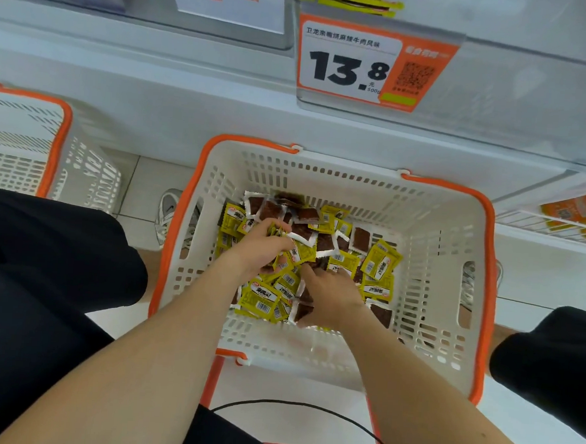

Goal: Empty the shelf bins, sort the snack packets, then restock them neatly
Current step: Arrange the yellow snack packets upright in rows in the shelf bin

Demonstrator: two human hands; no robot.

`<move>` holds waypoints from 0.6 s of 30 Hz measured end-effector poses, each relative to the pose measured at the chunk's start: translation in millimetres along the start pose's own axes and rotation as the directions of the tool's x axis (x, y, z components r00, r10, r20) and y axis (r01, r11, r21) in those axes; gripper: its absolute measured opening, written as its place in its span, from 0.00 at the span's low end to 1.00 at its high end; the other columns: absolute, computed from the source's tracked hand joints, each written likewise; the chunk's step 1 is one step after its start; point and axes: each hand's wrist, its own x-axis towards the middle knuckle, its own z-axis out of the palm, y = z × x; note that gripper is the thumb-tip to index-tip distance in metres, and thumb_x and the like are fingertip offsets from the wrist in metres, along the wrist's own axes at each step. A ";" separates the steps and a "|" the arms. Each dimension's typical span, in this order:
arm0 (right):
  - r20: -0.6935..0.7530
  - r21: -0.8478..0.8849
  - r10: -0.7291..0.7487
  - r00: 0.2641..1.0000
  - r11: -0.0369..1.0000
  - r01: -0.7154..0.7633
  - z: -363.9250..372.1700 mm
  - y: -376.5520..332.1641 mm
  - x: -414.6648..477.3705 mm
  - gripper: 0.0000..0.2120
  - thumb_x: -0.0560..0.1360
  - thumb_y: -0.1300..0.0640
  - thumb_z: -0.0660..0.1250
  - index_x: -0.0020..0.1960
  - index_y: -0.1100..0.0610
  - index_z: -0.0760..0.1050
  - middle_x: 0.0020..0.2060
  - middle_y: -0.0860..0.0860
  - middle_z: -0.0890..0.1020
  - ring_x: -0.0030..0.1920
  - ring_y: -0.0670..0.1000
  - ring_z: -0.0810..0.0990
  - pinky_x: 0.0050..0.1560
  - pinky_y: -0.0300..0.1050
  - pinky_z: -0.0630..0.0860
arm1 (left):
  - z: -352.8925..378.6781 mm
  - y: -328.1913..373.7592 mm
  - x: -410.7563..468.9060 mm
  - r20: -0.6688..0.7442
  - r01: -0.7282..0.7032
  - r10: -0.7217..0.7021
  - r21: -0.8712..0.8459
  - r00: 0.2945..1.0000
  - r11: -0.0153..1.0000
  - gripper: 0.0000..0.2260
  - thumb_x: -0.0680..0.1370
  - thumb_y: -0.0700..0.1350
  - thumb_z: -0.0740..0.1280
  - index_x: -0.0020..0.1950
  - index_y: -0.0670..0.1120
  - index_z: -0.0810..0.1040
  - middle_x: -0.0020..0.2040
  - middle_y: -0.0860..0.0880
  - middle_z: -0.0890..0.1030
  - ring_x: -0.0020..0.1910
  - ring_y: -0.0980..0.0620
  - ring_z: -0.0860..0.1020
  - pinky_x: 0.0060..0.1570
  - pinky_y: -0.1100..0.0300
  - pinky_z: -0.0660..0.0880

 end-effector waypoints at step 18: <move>-0.306 0.845 0.497 0.812 0.534 -0.008 -118.3 6.4 -7.4 0.27 0.61 0.39 0.85 0.43 0.50 0.71 0.36 0.42 0.76 0.37 0.47 0.75 0.38 0.46 0.76 | 5.6 35.6 -39.4 0.165 0.074 -0.010 -0.386 0.986 0.920 0.15 0.86 0.50 0.64 0.69 0.43 0.76 0.62 0.33 0.82 0.48 0.36 0.84 0.41 0.48 0.83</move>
